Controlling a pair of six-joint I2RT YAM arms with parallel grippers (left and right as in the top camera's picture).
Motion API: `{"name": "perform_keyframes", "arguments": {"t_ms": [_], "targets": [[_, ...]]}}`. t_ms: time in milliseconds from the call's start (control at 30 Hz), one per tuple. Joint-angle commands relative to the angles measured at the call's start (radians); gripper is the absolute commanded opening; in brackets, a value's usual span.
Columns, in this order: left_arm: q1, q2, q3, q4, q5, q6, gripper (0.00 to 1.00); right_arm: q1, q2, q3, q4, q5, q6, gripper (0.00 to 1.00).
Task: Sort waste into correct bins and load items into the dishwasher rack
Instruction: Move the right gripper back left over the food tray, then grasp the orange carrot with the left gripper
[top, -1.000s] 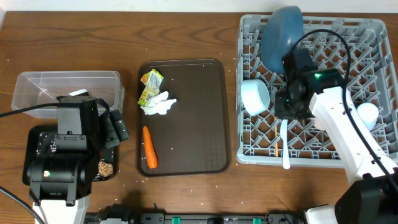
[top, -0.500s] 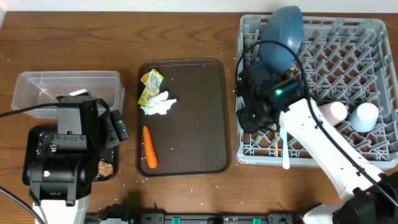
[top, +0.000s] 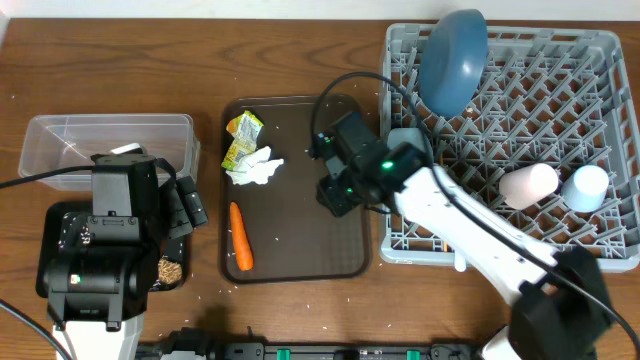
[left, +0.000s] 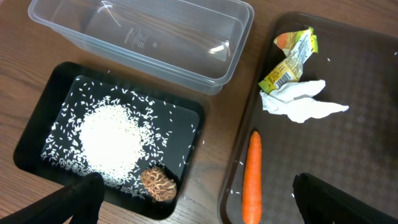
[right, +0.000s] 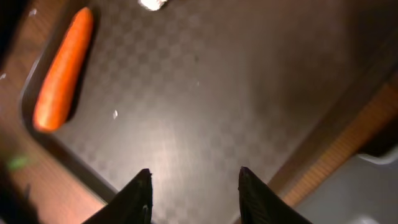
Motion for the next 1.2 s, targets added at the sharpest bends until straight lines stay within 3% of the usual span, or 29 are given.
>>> {"name": "perform_keyframes", "arguments": {"t_ms": [0, 167, 233, 467, 667, 800, 900, 967, 1167], "targets": [[0.002, 0.000, 0.014, -0.003, -0.016, -0.005, 0.98, 0.002, 0.057, 0.002, 0.058, 0.095, 0.119, 0.39], [0.002, 0.000, 0.014, -0.003, -0.016, -0.005, 0.98, -0.003, 0.109, 0.002, 0.200, 0.087, 0.118, 0.40], [0.002, 0.000, 0.014, 0.002, 0.000, -0.005, 0.98, -0.003, 0.111, 0.002, 0.229, 0.087, 0.097, 0.46], [0.001, 0.010, -0.006, 0.039, 0.308, -0.005, 0.98, -0.008, 0.111, 0.002, 0.259, 0.085, 0.076, 0.56], [-0.002, 0.117, -0.093, 0.039, 0.347, -0.005, 0.99, -0.040, 0.111, 0.003, 0.257, 0.088, 0.137, 0.58], [-0.002, 0.244, -0.171, 0.039, 0.348, -0.005, 0.76, -0.088, 0.111, 0.005, 0.256, 0.085, 0.157, 0.58], [-0.002, 0.356, -0.200, 0.053, 0.349, -0.005, 0.75, -0.130, 0.111, 0.005, 0.256, 0.041, 0.156, 0.58], [-0.005, 0.432, -0.214, 0.074, 0.349, -0.005, 0.68, -0.154, 0.111, 0.005, 0.256, -0.002, 0.154, 0.59], [-0.047, 0.632, -0.224, 0.143, 0.349, -0.005, 0.50, -0.185, 0.111, 0.005, 0.256, -0.022, 0.106, 0.73]]}}
